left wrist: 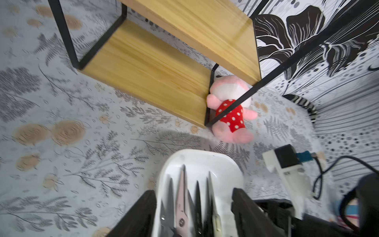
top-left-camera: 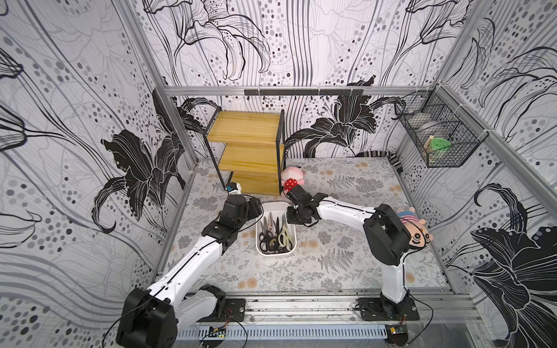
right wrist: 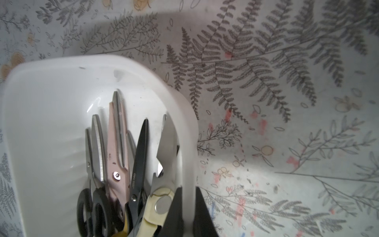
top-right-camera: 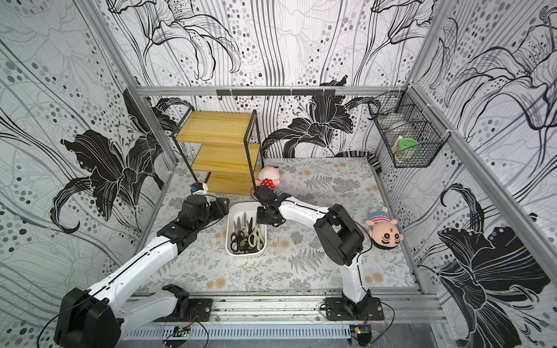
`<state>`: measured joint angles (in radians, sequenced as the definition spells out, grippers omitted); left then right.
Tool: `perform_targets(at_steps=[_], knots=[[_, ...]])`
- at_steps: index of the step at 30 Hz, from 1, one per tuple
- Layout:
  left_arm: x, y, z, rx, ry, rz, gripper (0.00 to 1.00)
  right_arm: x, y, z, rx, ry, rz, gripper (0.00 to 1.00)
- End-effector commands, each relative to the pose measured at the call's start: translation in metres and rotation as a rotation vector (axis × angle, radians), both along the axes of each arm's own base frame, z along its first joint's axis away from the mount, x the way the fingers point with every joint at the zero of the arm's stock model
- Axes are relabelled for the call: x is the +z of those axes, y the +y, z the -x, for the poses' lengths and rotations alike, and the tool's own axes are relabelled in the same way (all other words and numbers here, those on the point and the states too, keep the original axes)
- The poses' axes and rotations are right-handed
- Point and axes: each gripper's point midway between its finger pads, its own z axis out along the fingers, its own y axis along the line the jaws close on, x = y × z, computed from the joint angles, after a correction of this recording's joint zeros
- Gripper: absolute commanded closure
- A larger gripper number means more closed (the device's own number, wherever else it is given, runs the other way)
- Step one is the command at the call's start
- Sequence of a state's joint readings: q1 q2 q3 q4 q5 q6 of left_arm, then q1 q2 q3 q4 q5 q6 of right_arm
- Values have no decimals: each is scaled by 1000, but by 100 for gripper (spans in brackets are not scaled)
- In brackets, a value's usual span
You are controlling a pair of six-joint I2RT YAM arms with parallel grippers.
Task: Take the scissors out of the storage box
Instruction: Move the storage box to the center of the board.
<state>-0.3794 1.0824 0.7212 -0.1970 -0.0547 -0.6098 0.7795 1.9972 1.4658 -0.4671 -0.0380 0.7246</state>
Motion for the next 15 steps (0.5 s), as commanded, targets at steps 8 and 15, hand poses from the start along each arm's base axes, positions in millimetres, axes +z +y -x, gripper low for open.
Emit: perform_targets(at_steps=[8,15], knots=[[-41,-76,39,-280,210,30,51,59,-6,-10,-2,-118,-13,74],[-63,-106,48,-376,290,44,51,61,-36,-2,-30,-144,69,54]])
